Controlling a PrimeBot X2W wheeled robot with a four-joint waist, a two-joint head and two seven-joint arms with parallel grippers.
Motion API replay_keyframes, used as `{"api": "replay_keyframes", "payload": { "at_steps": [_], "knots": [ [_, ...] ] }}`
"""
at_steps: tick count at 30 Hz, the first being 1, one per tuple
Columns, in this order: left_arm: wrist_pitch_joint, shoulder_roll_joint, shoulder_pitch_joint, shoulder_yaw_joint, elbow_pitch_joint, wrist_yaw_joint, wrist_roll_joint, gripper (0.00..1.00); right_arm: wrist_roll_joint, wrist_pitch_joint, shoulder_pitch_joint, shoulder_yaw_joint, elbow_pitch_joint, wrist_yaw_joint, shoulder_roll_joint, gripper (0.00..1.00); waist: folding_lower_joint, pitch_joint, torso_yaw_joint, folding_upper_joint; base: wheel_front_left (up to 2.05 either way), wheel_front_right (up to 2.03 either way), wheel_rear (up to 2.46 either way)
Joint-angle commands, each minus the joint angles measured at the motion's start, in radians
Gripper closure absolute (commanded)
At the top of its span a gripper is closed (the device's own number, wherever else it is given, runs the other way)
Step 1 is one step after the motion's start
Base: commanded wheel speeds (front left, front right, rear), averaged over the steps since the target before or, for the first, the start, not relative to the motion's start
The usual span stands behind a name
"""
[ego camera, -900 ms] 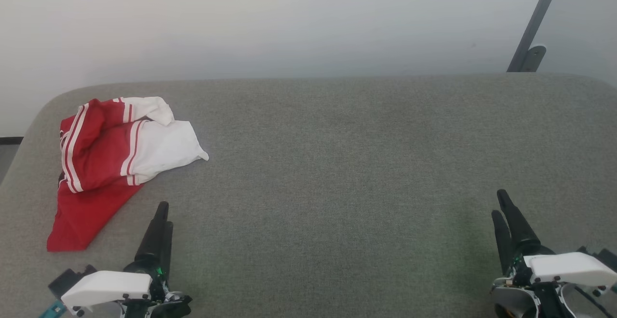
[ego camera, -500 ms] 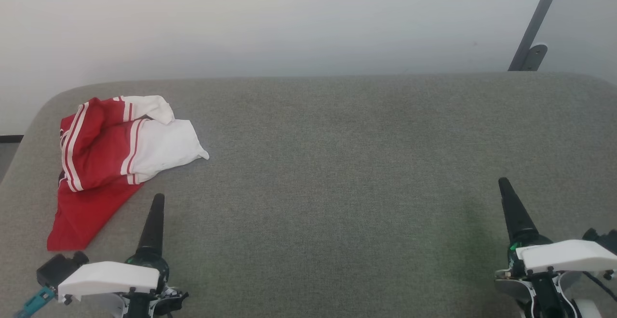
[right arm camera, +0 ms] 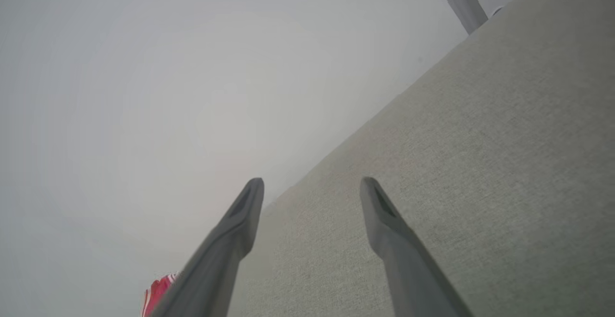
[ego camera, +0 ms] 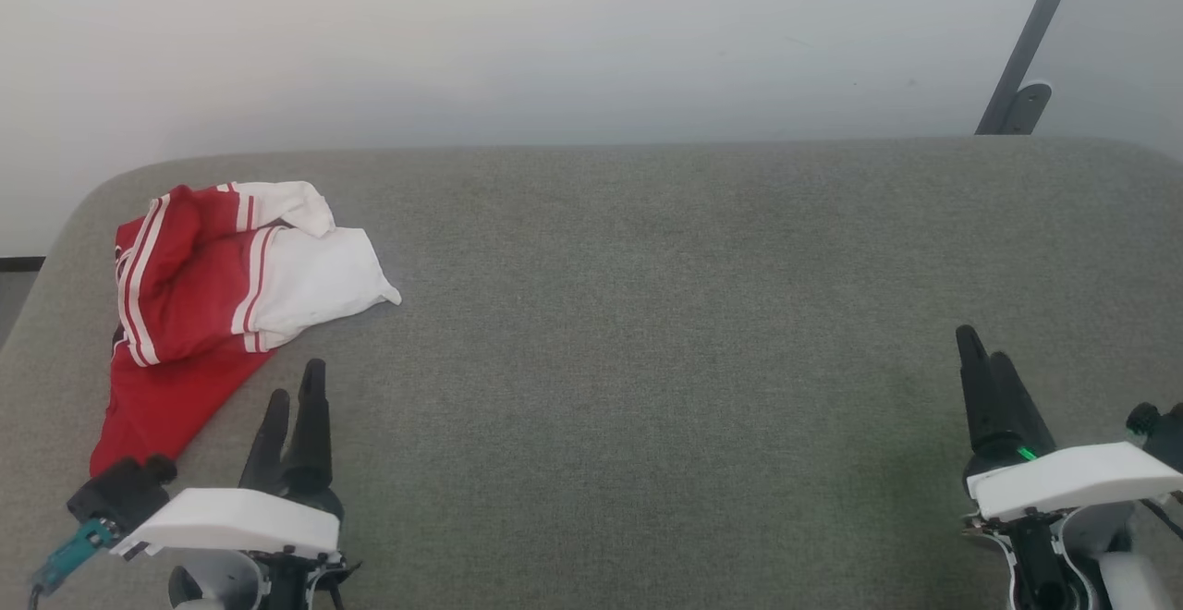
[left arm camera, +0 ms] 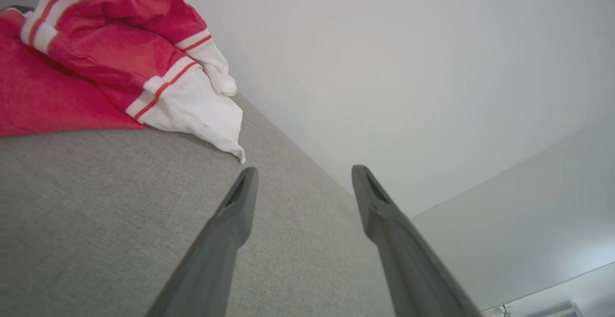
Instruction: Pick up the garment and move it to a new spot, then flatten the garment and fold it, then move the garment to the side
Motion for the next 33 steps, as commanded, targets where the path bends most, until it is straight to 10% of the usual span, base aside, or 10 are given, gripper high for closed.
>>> {"api": "replay_keyframes", "payload": {
  "at_steps": [1,33],
  "knots": [
    [-0.014,0.009,-0.005,-0.008,-0.021,0.010,0.056,0.00,-0.061,-0.015,-0.025,-0.004,-0.022,0.000,-0.007,0.00,0.0000,0.000,0.000,0.0000,0.00,0.00,0.00],
    [-0.107,0.120,0.033,-0.209,-0.078,0.222,0.456,0.00,-0.660,-0.109,-0.018,-0.020,-0.077,0.000,0.000,0.00,0.0000,0.013,0.001,0.0000,0.00,0.00,0.00]
  ]
}}
